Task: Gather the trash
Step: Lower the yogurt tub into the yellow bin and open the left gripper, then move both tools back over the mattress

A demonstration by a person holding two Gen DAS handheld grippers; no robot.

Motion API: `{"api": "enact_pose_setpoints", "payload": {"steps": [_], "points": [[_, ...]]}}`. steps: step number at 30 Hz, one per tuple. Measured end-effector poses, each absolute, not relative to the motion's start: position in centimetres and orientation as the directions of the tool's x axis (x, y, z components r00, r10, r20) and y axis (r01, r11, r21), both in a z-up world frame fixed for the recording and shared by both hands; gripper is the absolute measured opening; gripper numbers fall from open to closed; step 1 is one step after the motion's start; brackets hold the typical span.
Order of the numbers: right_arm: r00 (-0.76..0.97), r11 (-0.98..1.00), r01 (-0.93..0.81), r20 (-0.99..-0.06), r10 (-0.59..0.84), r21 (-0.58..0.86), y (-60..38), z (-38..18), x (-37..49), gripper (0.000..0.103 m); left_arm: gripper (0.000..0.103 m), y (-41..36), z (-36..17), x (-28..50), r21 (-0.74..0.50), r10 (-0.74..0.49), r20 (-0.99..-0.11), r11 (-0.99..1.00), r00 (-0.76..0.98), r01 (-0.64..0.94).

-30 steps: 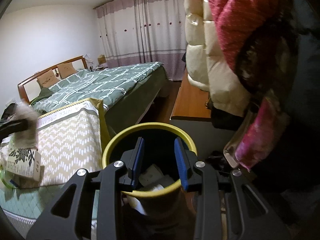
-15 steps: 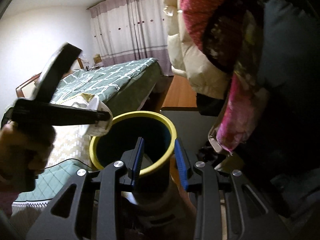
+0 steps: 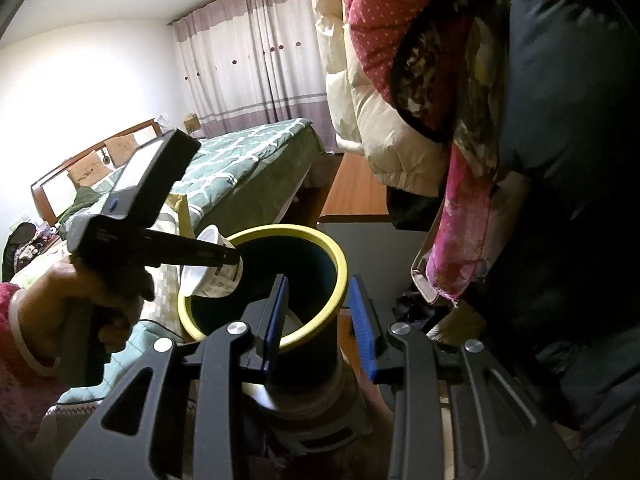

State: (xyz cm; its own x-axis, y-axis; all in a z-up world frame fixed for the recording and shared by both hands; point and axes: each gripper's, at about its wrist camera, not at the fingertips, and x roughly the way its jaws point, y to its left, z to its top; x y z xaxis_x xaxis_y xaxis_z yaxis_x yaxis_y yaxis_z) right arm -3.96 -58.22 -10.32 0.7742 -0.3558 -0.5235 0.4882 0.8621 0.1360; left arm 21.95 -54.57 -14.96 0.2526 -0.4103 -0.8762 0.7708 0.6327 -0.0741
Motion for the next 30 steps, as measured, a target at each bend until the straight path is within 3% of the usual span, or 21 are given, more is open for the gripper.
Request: {"api": "enact_pose_setpoints", "payload": {"steps": [1,2,3,11,17,23,30], "points": [[0.774,0.862,0.489,-0.522,-0.357,0.135,-58.1,-10.2,-4.0,0.03,0.034,-54.6,-15.0,22.1,-0.077,-0.415,-0.873,0.634,0.254,0.769],[0.774,0.862,0.489,-0.523,-0.358,0.133,-58.1,-10.2,-4.0,0.03,0.07,-54.6,-14.8,22.1,-0.071,-0.427,-0.862,0.636,0.273,0.769],[0.773,0.862,0.489,-0.523,-0.358,0.133,-58.1,-10.2,-4.0,0.03,0.076,-54.6,-14.5,22.1,-0.06,-0.436,-0.851,0.635,0.294,0.77],[0.775,0.861,0.49,-0.52,-0.36,0.134,-58.0,-9.8,-4.4,0.03,0.076,-53.6,-12.6,22.2,-0.076,-0.457,-0.835,0.649,0.307,0.757],[0.78,0.872,0.471,-0.527,-0.338,0.137,-57.4,-9.9,-3.9,0.031,0.081,-48.0,-8.4,21.0,-0.111,-0.505,-0.785,0.685,0.359,0.72],[0.809,0.912,0.379,-0.536,-0.244,0.156,-54.7,-10.2,-1.9,0.035,0.091,-37.2,-3.1,18.3,-0.107,-0.522,-0.682,0.764,0.512,0.636],[0.842,0.968,0.197,-0.532,-0.087,0.154,-48.1,-9.7,1.6,0.035,0.095,-20.7,0.3,15.0,-0.104,-0.401,-0.6,0.897,0.692,0.43]]}}
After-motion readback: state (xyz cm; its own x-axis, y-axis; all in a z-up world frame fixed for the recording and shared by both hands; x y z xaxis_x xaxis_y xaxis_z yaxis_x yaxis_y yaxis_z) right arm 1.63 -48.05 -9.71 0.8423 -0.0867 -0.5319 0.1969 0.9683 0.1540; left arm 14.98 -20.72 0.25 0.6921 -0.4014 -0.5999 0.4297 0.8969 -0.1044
